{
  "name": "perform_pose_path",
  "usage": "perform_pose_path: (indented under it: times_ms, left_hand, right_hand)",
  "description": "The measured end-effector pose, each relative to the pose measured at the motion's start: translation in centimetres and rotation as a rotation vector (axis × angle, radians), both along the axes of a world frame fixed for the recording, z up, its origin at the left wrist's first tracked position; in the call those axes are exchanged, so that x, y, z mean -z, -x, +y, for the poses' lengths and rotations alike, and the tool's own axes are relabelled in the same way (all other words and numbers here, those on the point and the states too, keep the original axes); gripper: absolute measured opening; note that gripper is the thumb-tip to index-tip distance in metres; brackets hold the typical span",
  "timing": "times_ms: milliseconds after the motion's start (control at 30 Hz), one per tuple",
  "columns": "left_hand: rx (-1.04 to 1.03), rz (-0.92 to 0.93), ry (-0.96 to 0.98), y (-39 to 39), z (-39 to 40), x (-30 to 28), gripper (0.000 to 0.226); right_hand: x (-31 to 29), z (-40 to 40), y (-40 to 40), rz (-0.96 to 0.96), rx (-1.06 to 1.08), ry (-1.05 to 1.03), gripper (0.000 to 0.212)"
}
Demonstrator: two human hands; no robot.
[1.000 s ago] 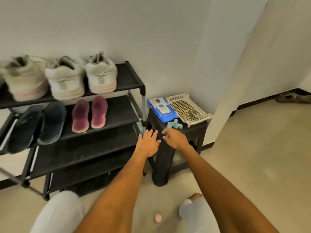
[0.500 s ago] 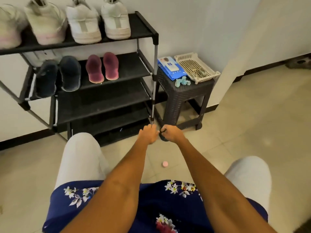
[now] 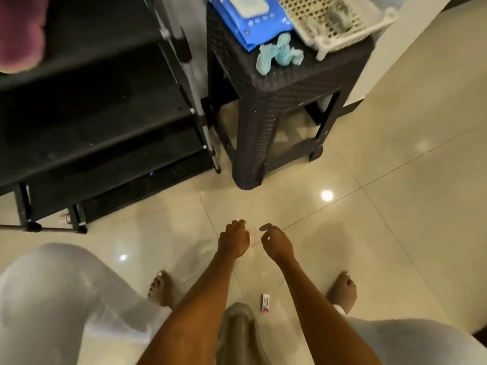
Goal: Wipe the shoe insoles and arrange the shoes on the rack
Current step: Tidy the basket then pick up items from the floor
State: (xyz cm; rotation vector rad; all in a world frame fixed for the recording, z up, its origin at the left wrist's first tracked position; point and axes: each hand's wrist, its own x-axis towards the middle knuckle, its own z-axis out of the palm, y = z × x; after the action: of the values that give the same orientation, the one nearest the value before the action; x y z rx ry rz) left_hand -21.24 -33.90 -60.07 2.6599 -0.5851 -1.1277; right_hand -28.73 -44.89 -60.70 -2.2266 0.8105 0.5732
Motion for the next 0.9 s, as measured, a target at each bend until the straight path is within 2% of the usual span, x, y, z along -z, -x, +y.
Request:
perform_pose_path:
  times_ms: [233,333,433,533,700,900]
  left_hand:
    - [-0.158,0.073,-0.04,0.1,0.1,9.6,0.042]
    - [-0.145,0.052,-0.038,0.9,0.9,12.7,0.04]
    - [-0.12,0.042,-0.055,1.7,1.9,14.9,0.042]
    - [-0.114,0.027,-0.071,2.8,2.7,16.0,0.039]
    - [-0.151,0.053,-0.108,6.8,2.5,14.4,0.043]
    - [-0.266,0.277,-0.276,14.6,-0.9,12.6,0.058]
  right_hand:
    - [11.2,3.0,-1.6,0.078,-0.26,0.044,0.045]
    - [14.8,4.5,-1.9,0.084,-0.29,0.119,0.047]
    - [17.5,5.1,-2.2,0.037,-0.259,0.215,0.039]
    - [18.2,4.2,-2.8,0.048,-0.308,0.199,0.028]
    - [15.5,1.4,-1.4,0.01,-0.307,0.168,0.031]
    - [12.9,-2.1,3.9,0.131,-0.239,0.132,0.036]
